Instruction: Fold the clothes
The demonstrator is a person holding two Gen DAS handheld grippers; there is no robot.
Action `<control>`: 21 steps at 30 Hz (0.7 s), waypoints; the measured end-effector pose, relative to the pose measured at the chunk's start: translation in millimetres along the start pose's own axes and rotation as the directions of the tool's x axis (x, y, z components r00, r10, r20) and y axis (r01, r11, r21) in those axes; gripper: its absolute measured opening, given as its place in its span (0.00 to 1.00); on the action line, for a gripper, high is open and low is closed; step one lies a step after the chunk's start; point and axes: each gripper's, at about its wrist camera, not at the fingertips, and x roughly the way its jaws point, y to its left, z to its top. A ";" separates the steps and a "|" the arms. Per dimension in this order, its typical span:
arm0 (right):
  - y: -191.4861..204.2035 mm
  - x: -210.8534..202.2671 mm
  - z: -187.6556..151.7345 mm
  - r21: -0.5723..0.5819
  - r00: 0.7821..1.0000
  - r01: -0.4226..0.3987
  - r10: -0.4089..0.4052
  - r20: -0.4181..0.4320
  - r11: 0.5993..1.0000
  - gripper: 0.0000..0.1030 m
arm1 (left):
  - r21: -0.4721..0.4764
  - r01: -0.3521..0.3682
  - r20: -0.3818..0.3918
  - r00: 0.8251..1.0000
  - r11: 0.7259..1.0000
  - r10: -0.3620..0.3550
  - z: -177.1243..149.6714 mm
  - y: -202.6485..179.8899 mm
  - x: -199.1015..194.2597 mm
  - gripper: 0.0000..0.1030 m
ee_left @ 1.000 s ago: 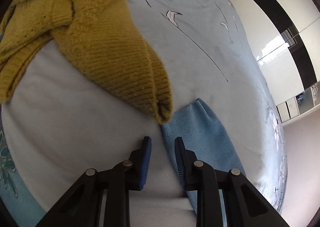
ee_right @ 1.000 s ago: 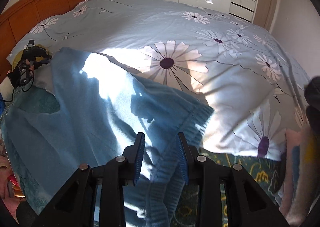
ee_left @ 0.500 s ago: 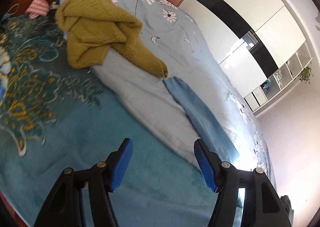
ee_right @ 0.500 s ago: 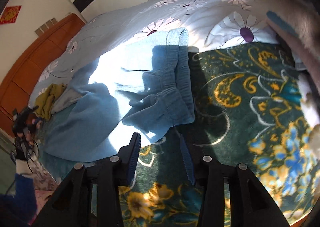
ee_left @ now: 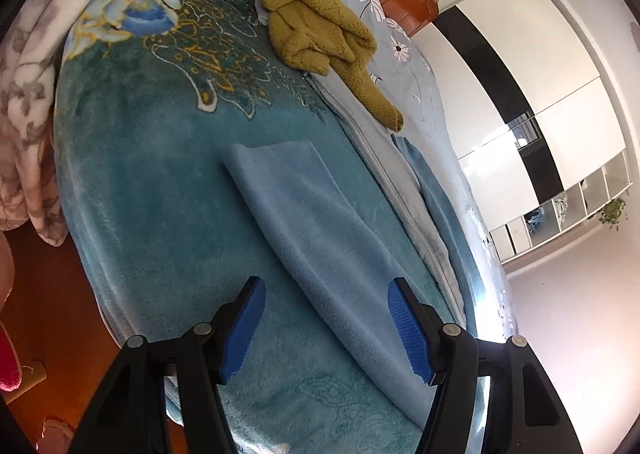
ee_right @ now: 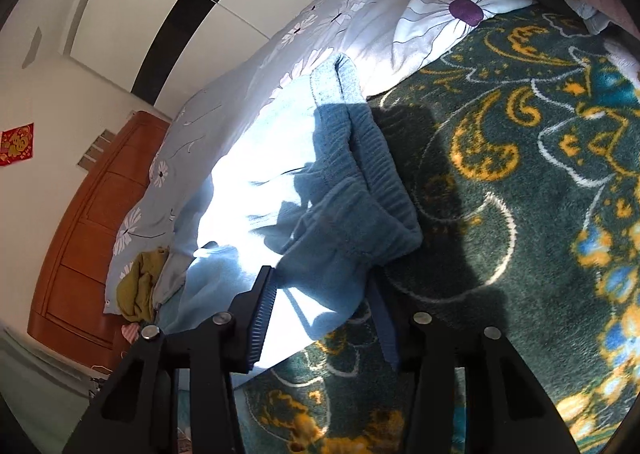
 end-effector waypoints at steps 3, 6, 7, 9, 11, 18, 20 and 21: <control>3.4 -2.7 -0.8 0.005 1.000 -0.009 0.009 0.008 1.000 0.05 | -0.026 -0.014 -0.012 1.000 1.000 0.014 2.6 6.9 -2.1 0.66; 6.9 -28.6 -0.9 0.000 0.996 -0.016 0.016 0.085 1.000 0.04 | -0.075 -0.003 -0.007 1.000 0.997 0.002 6.4 22.6 -8.4 0.66; 6.4 -38.7 -0.8 -0.003 0.994 -0.008 0.009 0.111 1.000 0.03 | -0.075 -0.003 -0.003 1.000 0.997 0.003 8.0 24.0 -8.9 0.66; -2.8 -46.6 1.7 0.016 0.993 0.020 -0.022 0.119 1.000 0.03 | -0.066 -0.013 0.006 1.000 0.998 0.014 11.2 24.8 -7.6 0.66; -17.4 -47.4 3.2 0.051 0.993 0.041 -0.046 0.110 0.998 0.03 | -0.065 -0.006 0.007 1.000 0.998 0.006 12.3 18.8 0.7 0.66; -31.1 -60.0 -6.4 0.086 0.992 0.012 -0.023 0.124 0.996 0.06 | -0.056 0.001 0.001 1.000 0.998 -0.001 14.1 11.7 16.2 0.66; -28.1 -57.8 -9.1 0.064 0.995 0.014 -0.020 0.101 0.998 0.18 | -0.063 0.010 0.004 1.000 0.998 -0.010 13.7 13.5 13.2 0.66; -26.8 -54.4 -11.0 0.056 0.996 0.015 -0.020 0.087 0.998 0.39 | -0.069 0.015 0.007 1.000 0.997 -0.014 13.9 15.0 11.0 0.66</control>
